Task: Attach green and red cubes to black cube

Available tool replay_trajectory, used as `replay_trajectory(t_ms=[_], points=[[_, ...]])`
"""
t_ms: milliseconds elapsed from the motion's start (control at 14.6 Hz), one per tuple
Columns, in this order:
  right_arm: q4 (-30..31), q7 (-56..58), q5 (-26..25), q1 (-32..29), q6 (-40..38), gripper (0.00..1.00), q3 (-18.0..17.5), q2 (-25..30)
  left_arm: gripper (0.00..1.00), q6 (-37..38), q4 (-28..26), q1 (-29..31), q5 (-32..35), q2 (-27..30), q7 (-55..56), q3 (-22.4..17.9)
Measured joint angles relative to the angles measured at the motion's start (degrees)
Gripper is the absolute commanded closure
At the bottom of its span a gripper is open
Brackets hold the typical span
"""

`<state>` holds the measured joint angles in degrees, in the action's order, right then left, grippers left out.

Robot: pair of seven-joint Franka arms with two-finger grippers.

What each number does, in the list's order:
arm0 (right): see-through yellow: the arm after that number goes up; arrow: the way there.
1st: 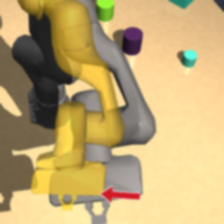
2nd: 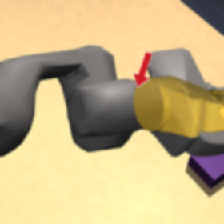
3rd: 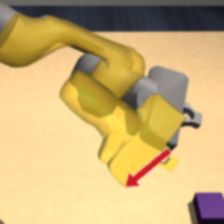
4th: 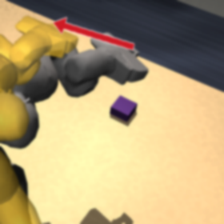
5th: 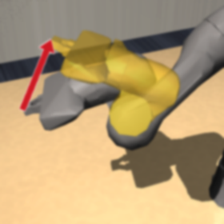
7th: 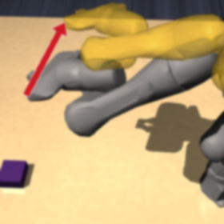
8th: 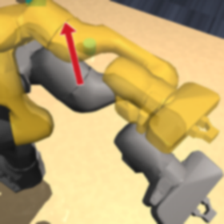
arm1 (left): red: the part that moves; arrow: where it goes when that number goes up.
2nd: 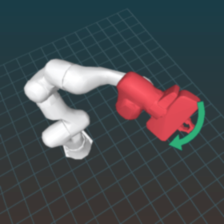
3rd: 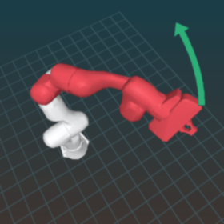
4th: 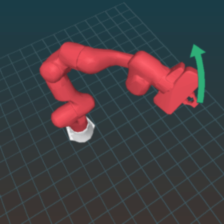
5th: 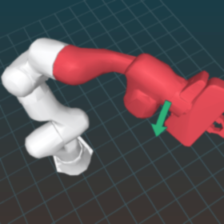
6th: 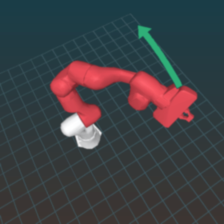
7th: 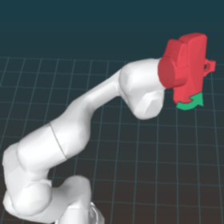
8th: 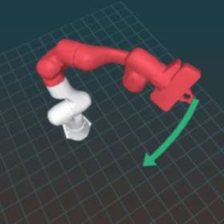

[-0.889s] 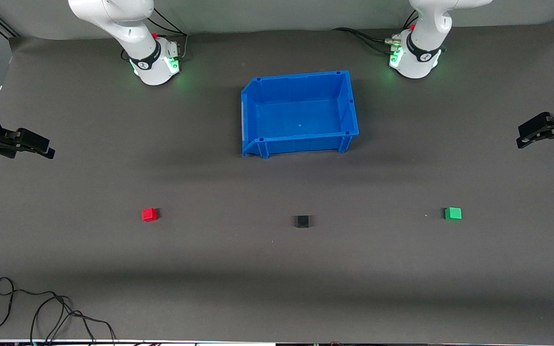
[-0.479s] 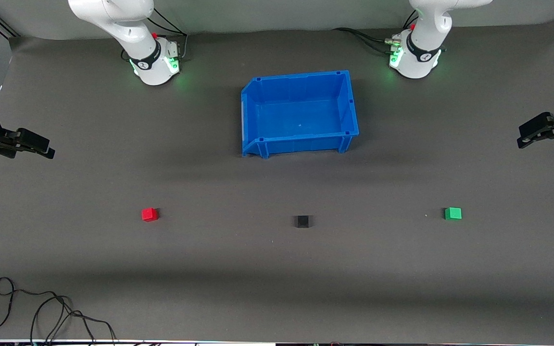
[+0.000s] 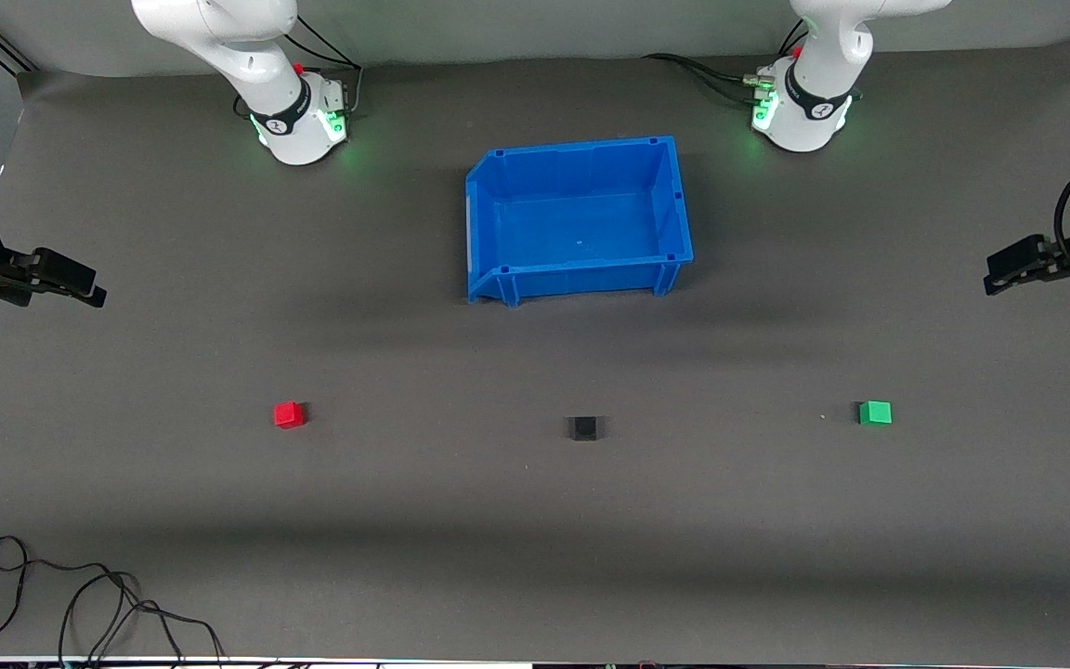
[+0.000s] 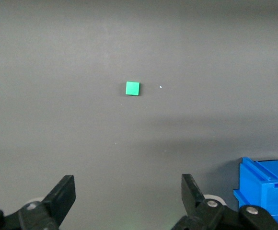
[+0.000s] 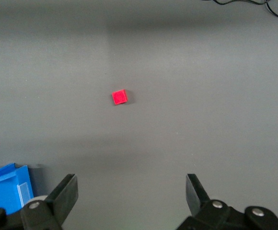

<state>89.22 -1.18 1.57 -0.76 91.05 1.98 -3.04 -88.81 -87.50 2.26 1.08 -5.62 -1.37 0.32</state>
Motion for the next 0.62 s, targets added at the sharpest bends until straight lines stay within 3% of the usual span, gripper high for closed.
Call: replay_trajectory(t_ms=[274, 615], points=[[-0.48, -3.86, 0.08, 0.04, 0.40, 0.00, -0.01, -0.69, 0.03, -0.37, -1.97, 2.78, -0.02, -1.84, 3.56, -0.24], [-2.62, -28.18, 0.97, 0.43, 0.82, 0.00, -0.09, -2.93, 0.01, -2.11, -2.23, 6.22, -0.02, -5.91, 7.75, -0.33]])
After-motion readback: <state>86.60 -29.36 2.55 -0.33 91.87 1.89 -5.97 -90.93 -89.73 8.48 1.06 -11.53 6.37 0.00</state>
